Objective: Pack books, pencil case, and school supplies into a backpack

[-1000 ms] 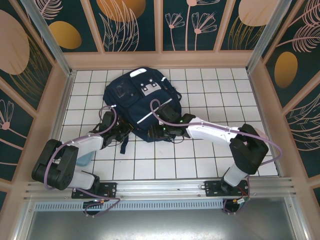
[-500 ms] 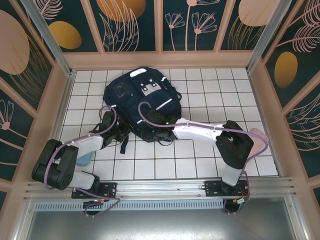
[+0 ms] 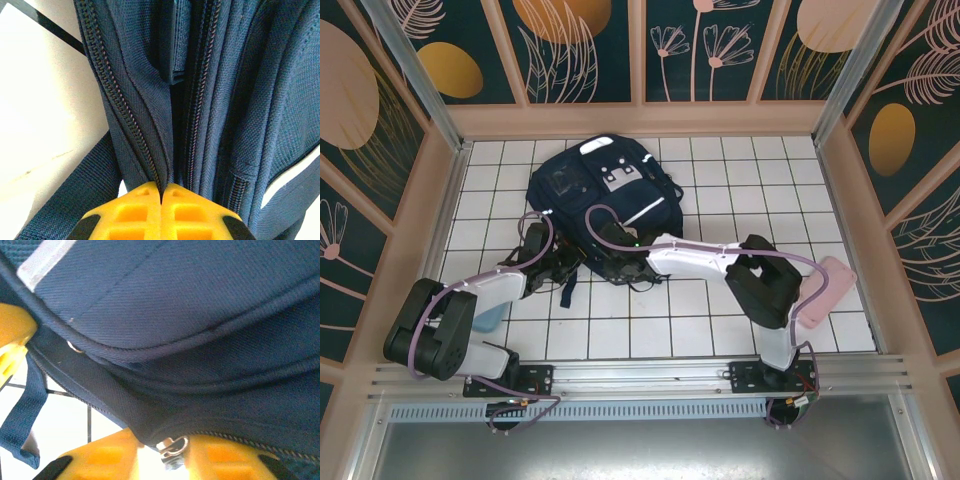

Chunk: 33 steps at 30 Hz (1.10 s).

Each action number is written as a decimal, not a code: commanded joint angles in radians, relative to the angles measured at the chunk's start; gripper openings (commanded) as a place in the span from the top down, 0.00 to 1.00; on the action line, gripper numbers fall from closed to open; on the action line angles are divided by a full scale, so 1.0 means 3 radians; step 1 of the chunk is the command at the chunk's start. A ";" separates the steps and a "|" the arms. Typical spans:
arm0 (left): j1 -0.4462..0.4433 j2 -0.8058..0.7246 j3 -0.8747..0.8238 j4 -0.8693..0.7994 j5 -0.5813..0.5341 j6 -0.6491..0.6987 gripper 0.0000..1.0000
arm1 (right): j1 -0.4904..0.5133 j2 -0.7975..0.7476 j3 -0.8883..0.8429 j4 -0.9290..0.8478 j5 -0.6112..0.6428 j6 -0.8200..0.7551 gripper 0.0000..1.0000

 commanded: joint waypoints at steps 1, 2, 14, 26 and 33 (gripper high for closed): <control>0.0041 -0.0031 0.0049 0.0023 -0.0109 0.0060 0.97 | 0.0043 0.0061 0.0116 -0.0355 0.0322 0.0080 0.82; 0.0038 -0.0037 0.0045 0.0012 -0.0130 0.0057 0.97 | 0.0047 0.0051 0.0123 -0.0409 0.0348 0.0076 0.86; 0.0051 -0.0044 0.0043 -0.0110 -0.0414 0.0033 1.00 | -0.0034 -0.0257 -0.0067 -0.0955 0.0697 -0.0125 0.99; 0.0115 0.0010 0.0124 -0.0190 -0.0432 0.0082 1.00 | -0.0530 -0.0728 -0.0524 -0.0744 0.0647 -0.0786 0.99; 0.0139 0.0056 0.0258 -0.0193 -0.0412 0.0130 1.00 | -0.0989 -0.0841 -0.0662 -0.0588 0.0648 -0.1124 1.00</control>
